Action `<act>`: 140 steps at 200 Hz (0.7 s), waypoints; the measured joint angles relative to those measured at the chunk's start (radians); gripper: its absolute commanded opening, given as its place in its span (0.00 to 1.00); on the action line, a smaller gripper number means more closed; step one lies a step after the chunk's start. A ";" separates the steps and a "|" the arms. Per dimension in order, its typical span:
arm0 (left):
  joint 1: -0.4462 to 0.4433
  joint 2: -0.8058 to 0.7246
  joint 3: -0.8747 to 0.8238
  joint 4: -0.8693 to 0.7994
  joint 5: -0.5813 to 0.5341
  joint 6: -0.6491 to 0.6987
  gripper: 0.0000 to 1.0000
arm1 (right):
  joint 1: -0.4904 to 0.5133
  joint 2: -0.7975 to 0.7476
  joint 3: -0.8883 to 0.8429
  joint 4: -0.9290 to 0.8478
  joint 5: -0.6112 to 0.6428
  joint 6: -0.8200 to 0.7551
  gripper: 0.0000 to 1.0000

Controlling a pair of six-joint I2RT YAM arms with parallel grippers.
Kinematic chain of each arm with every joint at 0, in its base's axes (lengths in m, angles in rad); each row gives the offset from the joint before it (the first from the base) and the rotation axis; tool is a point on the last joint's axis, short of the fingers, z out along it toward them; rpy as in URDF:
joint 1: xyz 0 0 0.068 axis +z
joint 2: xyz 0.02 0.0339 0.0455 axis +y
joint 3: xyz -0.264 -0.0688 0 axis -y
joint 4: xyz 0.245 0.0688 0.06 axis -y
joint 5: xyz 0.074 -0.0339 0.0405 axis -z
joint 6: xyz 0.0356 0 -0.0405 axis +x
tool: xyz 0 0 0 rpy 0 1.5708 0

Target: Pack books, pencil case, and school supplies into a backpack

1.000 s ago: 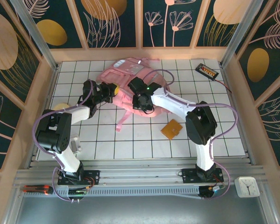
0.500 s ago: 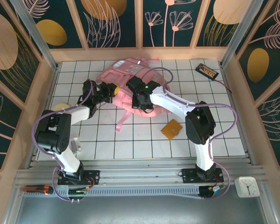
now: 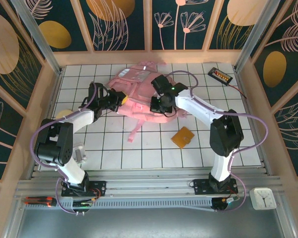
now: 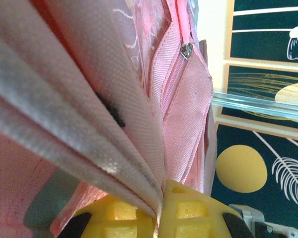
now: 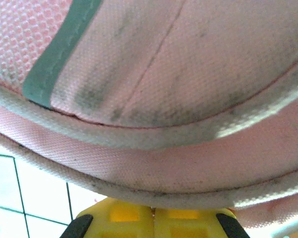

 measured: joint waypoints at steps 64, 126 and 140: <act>0.021 0.000 -0.011 0.002 0.023 -0.003 0.00 | -0.032 -0.003 -0.026 0.028 -0.106 -0.061 0.22; 0.038 -0.003 -0.077 0.090 0.011 -0.092 0.00 | -0.010 0.067 0.011 0.005 -0.090 -0.049 0.37; 0.038 -0.003 -0.078 0.098 0.009 -0.100 0.00 | 0.003 0.080 0.017 0.005 -0.082 -0.049 0.37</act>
